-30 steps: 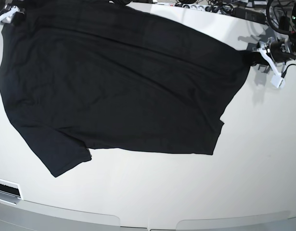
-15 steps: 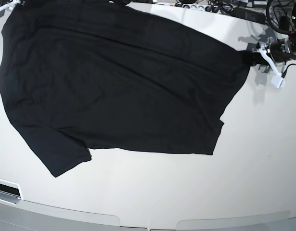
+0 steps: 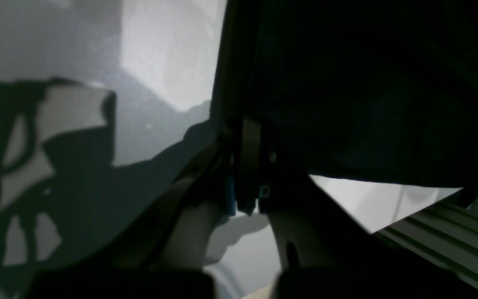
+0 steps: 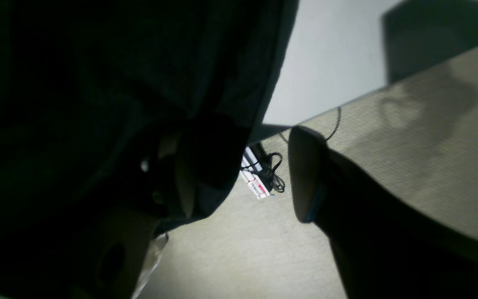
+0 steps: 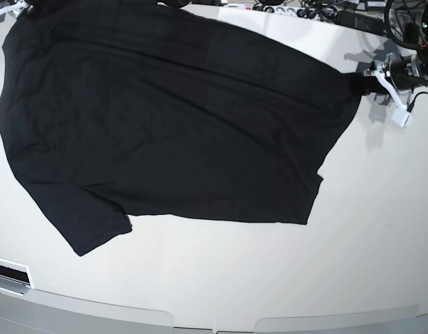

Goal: Layout the t-shirt on the table in an organized manner, then fold the t-shirt properly
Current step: 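Hold the shirt edges with both grippers and pull them apart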

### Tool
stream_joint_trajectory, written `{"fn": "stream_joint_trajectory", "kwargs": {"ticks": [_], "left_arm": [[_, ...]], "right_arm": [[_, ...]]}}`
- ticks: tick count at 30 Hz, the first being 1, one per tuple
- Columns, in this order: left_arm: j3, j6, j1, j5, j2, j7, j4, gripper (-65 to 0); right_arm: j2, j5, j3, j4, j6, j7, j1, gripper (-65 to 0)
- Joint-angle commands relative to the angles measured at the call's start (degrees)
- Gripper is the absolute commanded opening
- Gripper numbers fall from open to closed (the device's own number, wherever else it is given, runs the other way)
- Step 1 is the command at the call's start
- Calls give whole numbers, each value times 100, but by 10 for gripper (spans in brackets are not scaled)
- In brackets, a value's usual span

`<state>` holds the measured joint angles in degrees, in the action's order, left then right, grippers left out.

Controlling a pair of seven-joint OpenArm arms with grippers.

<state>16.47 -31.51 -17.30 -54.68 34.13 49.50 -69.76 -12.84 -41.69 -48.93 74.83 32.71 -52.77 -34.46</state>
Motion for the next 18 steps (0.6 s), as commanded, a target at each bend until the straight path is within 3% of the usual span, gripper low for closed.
{"fn": "stream_joint_trajectory", "kwargs": {"ticks": [1,4,8,9,18], "left_arm": [[26,20,31,-26,111,9,-52,-650],[26,22,33,-28,111,28,-50,-650],[26,22,33,-26,111,28,-50,-650],[26,22,31,-26,111,28,-50,-650],[26,22,33,-33,109,59,-50,-650]], "right_arm": [[-63,81,39,-31,22,219,98,-294],[-144,72,39,-31,192,195,96,-312],[-319,-509,37,-17,544,-431,94,-580],[-361,-719,33,0,647,-581,92,-605],[-409,-1137,-935,791,729,-793,-232,-650]]}}
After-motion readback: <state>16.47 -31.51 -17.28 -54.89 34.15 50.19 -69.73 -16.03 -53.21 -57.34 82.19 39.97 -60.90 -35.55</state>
